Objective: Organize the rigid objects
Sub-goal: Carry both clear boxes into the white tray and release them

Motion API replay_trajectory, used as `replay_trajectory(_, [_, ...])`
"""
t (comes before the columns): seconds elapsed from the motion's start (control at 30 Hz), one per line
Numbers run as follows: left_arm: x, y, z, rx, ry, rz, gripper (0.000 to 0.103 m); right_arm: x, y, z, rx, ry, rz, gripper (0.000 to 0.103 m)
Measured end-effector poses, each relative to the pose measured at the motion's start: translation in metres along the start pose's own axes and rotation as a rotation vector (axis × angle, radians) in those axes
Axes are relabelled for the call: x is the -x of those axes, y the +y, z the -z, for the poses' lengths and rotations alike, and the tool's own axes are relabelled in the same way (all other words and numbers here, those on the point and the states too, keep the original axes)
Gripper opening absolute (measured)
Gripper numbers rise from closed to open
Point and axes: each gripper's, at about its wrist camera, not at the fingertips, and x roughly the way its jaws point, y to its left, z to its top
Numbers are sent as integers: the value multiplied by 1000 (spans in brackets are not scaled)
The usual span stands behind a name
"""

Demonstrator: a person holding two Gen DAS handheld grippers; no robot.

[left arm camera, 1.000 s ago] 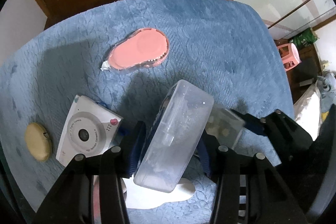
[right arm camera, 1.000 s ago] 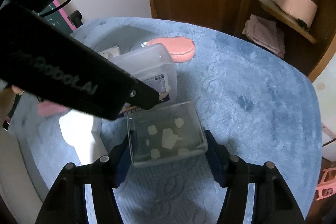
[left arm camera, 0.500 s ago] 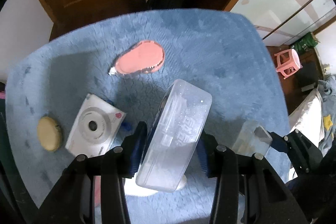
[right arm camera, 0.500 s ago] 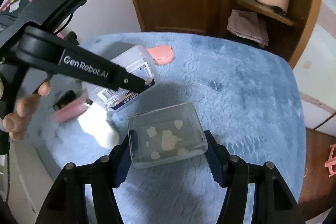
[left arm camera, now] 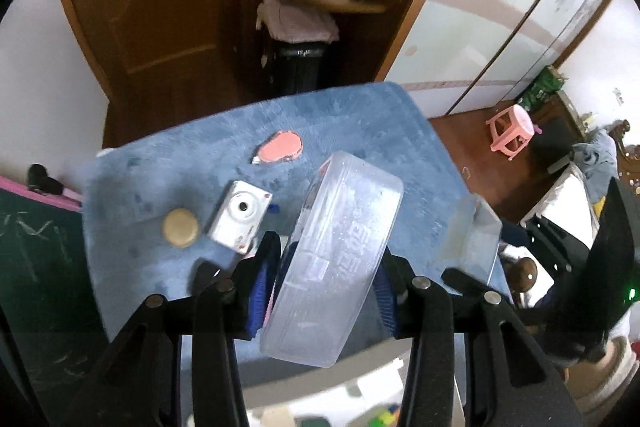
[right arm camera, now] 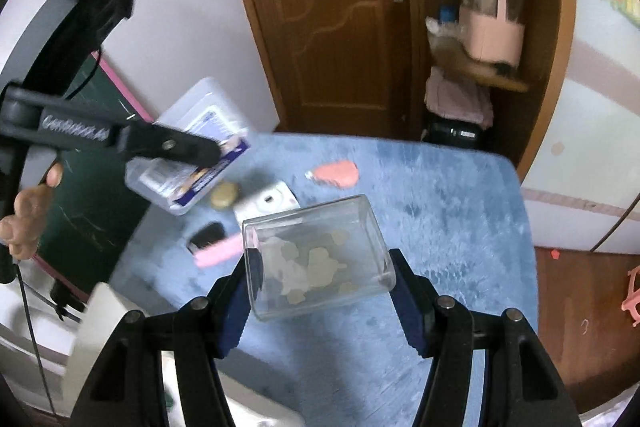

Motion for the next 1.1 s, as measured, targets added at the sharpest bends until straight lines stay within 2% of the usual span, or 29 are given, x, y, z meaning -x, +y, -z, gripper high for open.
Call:
replay_trajectory(0.23, [70,15,34,23,-83,7,47,66,44,-9,0,-84,6,63])
replay_trajectory(0.5, [102,23,84,46,-141,-9,47,123,92,-7,-26,-131,52,63])
replay_trajectory(0.6, [102,20,111,30,-130,1,47,135,111,0,-20,-138,76,63])
replay_trajectory(0.7, [91,18,139,15,-88,4,47,136,130,15,-10,-118,85,64])
replay_trajectory(0.83, [54,23,178,15,32,11,47,122,156,49,28,-49,98,64])
replay_trajectory(0.97, [20,31,215,36,141,9,47,89,179,98,63,79,100,64])
replay_trajectory(1.1, [-11,35,243,39,229,10,47,52,192,147,44,248,44,64])
